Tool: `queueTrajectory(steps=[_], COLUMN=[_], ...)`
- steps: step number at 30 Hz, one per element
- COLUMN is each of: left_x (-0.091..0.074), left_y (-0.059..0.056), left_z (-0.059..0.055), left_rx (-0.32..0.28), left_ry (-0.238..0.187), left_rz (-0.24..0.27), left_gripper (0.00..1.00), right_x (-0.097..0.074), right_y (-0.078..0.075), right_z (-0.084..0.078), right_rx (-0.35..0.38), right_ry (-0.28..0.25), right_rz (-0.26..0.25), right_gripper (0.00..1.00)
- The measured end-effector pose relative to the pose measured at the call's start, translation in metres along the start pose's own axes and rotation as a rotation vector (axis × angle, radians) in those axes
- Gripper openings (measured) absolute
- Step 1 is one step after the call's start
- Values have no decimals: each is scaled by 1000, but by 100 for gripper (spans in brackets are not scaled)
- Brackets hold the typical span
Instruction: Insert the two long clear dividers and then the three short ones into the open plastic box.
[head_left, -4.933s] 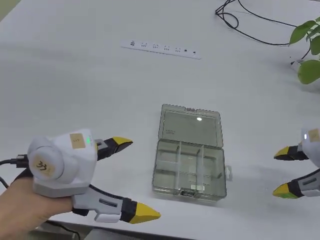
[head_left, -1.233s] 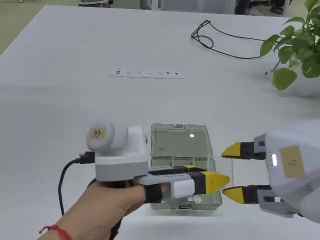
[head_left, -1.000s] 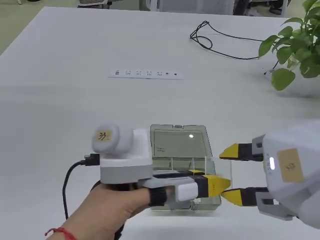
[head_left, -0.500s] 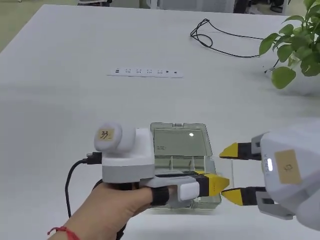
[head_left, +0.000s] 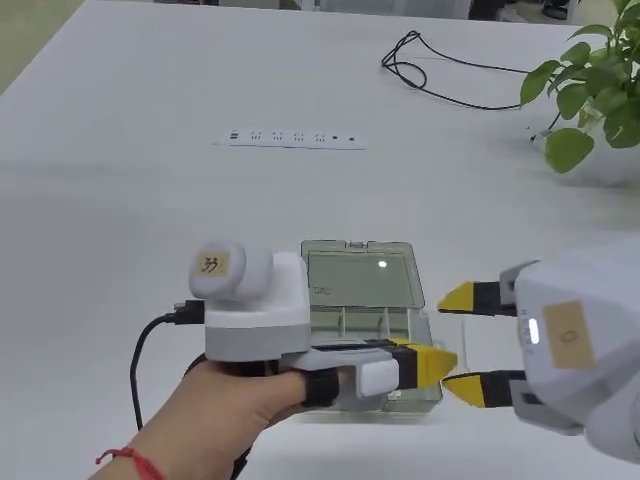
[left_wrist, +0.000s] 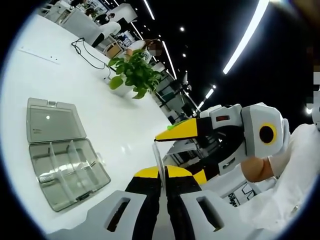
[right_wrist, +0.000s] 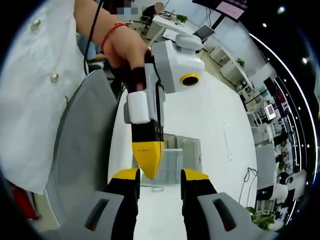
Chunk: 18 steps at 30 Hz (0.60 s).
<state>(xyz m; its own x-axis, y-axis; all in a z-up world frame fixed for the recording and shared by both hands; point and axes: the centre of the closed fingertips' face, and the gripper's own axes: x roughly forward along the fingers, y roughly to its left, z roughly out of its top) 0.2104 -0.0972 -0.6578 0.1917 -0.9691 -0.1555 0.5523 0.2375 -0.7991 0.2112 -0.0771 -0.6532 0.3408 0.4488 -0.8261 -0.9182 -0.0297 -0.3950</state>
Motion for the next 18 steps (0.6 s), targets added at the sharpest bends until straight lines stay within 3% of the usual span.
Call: queueTrajectory(steps=[6, 10, 12, 14, 18], left_x=[-5, -13, -17, -19, -21], left_y=[1, 5, 4, 1, -9], left_z=[4, 8, 7, 5, 0], left_rx=[38, 173, 239, 351, 510], left_ry=[-14, -20, -1, 16, 54], left_rz=[2, 21, 21, 13, -18], left_gripper=[0, 0, 0, 0, 0], right_x=[-4, -15, -22, -27, -33], right_y=[-5, -11, -15, -20, -19], right_z=[4, 10, 13, 15, 20], right_rx=[32, 138, 198, 239, 289], right_ry=[-34, -123, -176, -217, -288], right_rz=[8, 42, 72, 106, 222], right_gripper=[35, 35, 35, 33, 27])
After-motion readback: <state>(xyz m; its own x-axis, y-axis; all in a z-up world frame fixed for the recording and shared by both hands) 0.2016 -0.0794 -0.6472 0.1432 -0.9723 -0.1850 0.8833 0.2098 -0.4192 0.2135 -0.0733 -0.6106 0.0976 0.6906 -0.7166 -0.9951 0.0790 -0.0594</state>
